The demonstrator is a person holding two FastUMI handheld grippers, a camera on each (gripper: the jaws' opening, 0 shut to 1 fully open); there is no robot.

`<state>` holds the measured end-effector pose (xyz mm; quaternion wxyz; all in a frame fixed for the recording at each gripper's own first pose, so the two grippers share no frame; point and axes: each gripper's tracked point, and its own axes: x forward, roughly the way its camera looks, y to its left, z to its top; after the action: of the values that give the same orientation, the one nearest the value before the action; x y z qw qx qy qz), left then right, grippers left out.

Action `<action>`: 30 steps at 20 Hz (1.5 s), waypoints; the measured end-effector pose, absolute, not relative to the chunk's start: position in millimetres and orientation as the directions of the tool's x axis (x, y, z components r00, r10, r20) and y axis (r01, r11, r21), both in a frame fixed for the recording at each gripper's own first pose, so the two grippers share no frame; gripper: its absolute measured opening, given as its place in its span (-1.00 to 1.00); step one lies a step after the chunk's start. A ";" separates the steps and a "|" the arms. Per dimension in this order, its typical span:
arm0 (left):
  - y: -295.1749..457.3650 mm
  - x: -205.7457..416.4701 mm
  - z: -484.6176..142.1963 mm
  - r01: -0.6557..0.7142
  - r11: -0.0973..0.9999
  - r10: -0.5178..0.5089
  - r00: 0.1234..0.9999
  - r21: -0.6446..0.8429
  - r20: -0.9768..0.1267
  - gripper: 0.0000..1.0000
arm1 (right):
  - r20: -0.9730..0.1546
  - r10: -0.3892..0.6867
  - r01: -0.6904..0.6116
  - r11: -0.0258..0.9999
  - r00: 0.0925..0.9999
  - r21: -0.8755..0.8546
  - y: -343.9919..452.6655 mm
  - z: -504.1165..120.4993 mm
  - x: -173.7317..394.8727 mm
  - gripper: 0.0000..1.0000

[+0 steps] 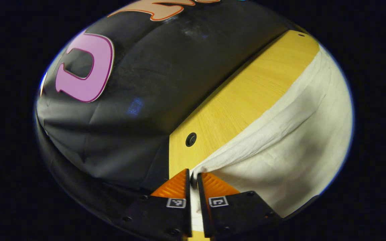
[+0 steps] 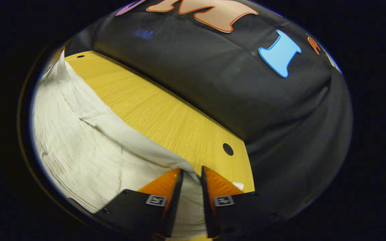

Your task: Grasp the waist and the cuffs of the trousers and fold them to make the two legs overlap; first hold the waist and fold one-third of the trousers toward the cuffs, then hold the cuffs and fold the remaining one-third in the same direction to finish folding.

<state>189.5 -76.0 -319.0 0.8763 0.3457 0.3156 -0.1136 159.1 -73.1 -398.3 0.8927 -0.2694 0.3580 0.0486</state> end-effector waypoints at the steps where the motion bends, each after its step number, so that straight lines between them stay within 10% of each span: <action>1: -81.2 185.4 -319.7 0.411 0.756 0.001 0.776 0.508 -0.630 -0.05 | -0.663 -0.088 -0.264 0.873 0.743 -0.411 -68.9 -392.3 158.8 0.44; 2: -82.1 182.0 -316.8 0.407 0.772 -0.010 0.776 0.489 -0.631 0.48 | -0.655 -0.082 -0.243 0.889 0.751 -0.389 -68.4 -389.5 161.7 1.00; 3: -79.0 177.5 -308.3 0.392 0.785 -0.011 0.783 0.480 -0.622 1.00 | -0.643 -0.087 -0.213 0.902 0.761 -0.375 -71.4 -378.5 160.5 1.00; 12: -81.3 146.2 -233.9 0.295 0.919 -0.136 0.860 0.262 -0.493 0.92 | -0.591 -0.137 0.064 0.988 0.795 -0.144 -95.6 -330.7 130.4 0.96; 30: -78.7 137.2 -201.9 0.261 0.955 -0.162 0.855 0.139 -0.493 0.92 | -0.788 -0.248 0.490 0.868 0.564 0.078 -165.0 -415.2 49.9 0.97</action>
<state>137.2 -78.7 -201.9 0.9577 0.1008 0.2460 -0.1105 49.9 -165.0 -415.2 0.8721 0.1457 0.4164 -0.2116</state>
